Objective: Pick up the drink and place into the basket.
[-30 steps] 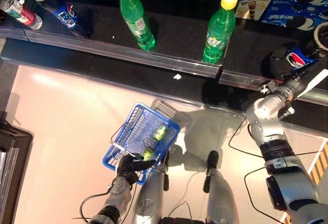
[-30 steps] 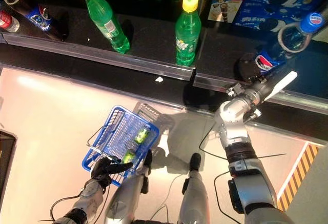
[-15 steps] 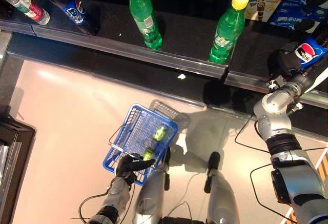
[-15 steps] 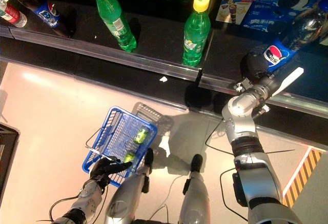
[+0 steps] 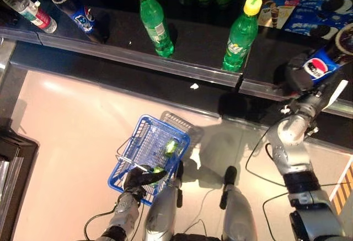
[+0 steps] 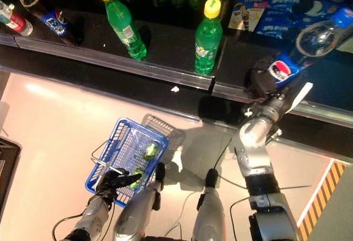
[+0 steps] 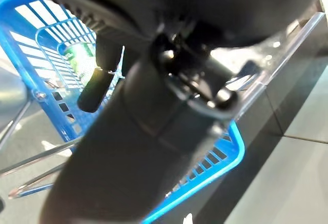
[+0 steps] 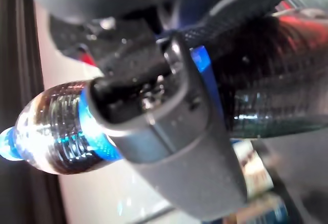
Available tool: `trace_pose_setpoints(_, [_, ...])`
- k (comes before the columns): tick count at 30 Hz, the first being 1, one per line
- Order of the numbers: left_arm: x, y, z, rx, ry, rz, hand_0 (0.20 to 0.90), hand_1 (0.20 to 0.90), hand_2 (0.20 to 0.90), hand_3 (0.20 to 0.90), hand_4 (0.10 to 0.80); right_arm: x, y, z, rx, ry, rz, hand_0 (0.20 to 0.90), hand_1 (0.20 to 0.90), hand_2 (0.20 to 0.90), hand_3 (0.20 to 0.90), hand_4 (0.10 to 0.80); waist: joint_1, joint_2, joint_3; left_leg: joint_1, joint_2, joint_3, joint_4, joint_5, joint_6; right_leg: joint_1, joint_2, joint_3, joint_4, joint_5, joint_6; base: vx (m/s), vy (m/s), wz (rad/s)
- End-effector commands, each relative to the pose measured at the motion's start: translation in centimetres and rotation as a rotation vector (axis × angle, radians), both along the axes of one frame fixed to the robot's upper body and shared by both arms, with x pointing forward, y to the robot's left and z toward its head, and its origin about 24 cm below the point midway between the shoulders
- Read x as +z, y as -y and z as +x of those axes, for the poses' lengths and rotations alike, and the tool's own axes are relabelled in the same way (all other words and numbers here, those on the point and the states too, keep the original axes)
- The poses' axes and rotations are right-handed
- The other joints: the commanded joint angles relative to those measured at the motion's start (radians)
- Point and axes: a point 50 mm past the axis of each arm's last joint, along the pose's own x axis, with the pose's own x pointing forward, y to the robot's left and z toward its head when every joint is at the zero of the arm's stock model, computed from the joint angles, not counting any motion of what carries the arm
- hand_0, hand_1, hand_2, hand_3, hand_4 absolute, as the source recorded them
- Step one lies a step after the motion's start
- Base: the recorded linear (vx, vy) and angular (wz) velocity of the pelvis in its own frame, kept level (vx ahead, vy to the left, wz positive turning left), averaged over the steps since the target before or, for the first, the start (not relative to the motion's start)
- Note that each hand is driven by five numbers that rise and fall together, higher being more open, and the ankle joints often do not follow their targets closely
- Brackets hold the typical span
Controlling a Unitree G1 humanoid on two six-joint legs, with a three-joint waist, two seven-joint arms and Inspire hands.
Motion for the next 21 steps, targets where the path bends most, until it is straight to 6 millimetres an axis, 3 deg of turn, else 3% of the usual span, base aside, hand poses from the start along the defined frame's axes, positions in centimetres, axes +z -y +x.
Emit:
trace_pose_setpoints(1, [1.1, -2.1, -1.9, 0.08, 0.154, -0.02, 0.3, 0.3, 0.3, 0.2, 0.1, 8.0, -3.0, -3.7, 0.22, 0.47, -0.245, 0.3, 0.3, 0.3, 0.2, 0.1, -0.027, -0.038, -0.126, 0.013, 0.026, -0.001, 0.116, -0.053, -0.018, 0.019, 0.002, 0.0, 0.111, -0.067, -0.077, 0.047, -0.004, 0.01])
trace_pose_setpoints(8, [1.4, -2.3, -3.4, 0.061, 0.198, -0.059, 0.3, 0.3, 0.3, 0.2, 0.1, 4.7, -5.2, -5.5, 0.563, 0.39, -0.241, 0.3, 0.3, 0.3, 0.2, 0.1, -0.02, -0.062, -0.216, 0.088, 0.047, 0.024, 0.107, -0.058, -0.024, 0.113, 0.009, -0.02, 0.091, -0.088, -0.077, 0.075, 0.0, 0.03])
trace_pose_setpoints(16, [2.4, -3.6, -3.6, 0.071, 0.255, -0.094, 0.3, 0.3, 0.3, 0.2, 0.1, 3.8, -9.2, -6.5, 0.946, 0.379, -0.198, 0.3, 0.3, 0.3, 0.2, 0.1, 0.012, -0.065, -0.286, 0.138, 0.054, 0.014, 0.073, -0.055, -0.027, 0.172, 0.005, -0.034, 0.064, -0.092, -0.069, 0.03, 0.011, 0.08])
trace_pose_setpoints(21, [3.8, -3.2, -2.6, 0.011, 0.326, -0.127, 0.3, 0.3, 0.3, 0.2, 0.1, 3.4, -12.5, -7.2, 1.168, 0.357, -0.183, 0.3, 0.3, 0.3, 0.2, 0.1, 0.045, -0.064, -0.305, 0.144, 0.051, -0.015, 0.065, -0.051, -0.028, 0.193, 0.002, -0.048, 0.056, -0.094, -0.07, -0.005, 0.027, 0.15])
